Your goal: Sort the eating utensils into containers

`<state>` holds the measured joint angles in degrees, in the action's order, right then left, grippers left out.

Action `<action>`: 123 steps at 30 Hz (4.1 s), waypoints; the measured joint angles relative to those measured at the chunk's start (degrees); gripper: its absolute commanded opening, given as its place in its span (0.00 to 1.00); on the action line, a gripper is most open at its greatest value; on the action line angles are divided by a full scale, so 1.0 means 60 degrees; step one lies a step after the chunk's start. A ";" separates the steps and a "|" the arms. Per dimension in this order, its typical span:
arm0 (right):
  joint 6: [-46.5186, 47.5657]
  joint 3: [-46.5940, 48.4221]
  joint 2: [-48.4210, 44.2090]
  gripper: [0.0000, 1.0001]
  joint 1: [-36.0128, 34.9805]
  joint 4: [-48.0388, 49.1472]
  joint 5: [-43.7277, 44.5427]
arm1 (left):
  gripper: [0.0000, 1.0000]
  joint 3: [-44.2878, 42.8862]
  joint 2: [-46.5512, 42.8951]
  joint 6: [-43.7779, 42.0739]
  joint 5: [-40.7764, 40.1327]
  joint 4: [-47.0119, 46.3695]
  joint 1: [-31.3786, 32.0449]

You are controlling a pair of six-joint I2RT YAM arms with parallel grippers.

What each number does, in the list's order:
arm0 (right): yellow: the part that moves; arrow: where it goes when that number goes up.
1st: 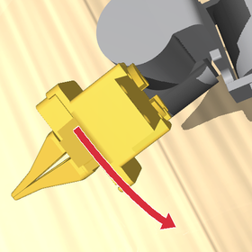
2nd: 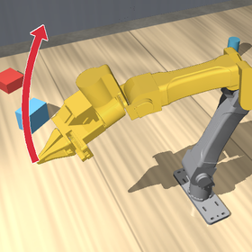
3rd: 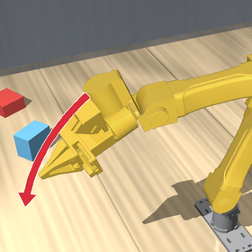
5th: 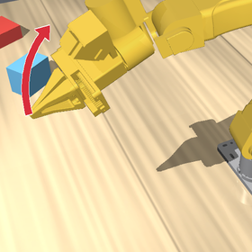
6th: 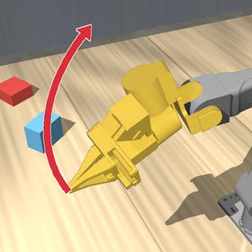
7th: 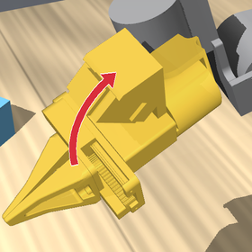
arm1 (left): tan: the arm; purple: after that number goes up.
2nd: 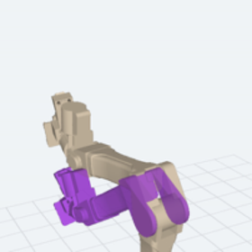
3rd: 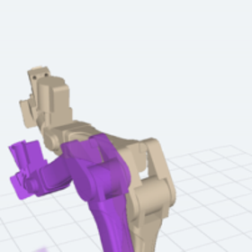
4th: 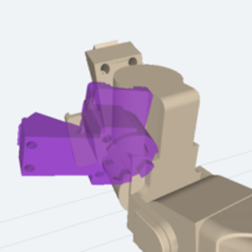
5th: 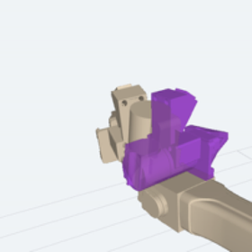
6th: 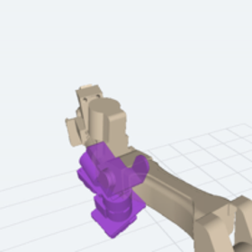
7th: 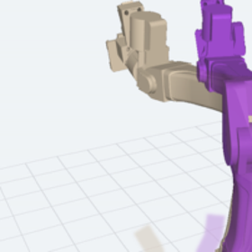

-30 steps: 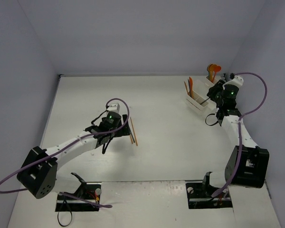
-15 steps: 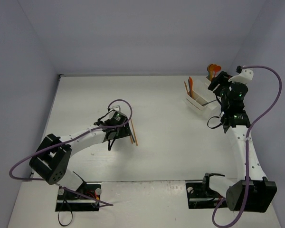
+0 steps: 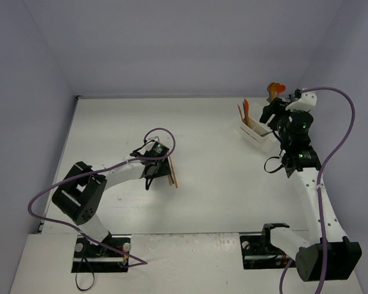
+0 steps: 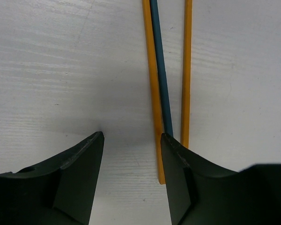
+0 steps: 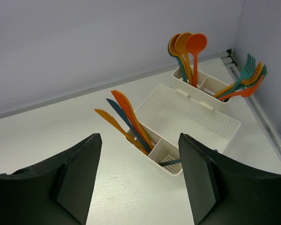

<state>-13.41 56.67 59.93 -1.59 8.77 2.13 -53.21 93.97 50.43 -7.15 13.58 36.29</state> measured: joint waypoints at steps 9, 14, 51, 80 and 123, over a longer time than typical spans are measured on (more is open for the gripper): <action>0.0000 -0.0105 -0.0039 0.66 -0.0145 -0.0099 -0.0059 | 0.48 -0.0176 0.0243 0.0130 0.0091 -0.0096 0.0000; 0.0000 -0.0151 -0.0042 0.66 -0.0195 -0.0139 -0.0114 | 0.34 -0.0361 0.0451 0.0187 0.0125 -0.0127 0.0000; -0.0231 -0.0109 0.0508 0.70 -0.1174 -0.0169 -0.2183 | 0.00 -0.0309 -0.0015 -0.1188 -0.1358 0.2071 0.0397; -0.2414 0.2814 0.4449 0.48 -0.5644 0.0151 -0.4963 | 0.00 0.1828 -0.6608 -0.6832 0.2557 -0.2545 0.0397; -0.0406 0.0396 0.0852 0.00 0.0944 0.0653 -0.1242 | 0.75 0.2411 -0.4429 -0.2530 0.0300 -0.2640 0.0384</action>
<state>-15.84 59.05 65.05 4.08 12.69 -5.32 -38.74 67.40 35.25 -5.35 -2.27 38.60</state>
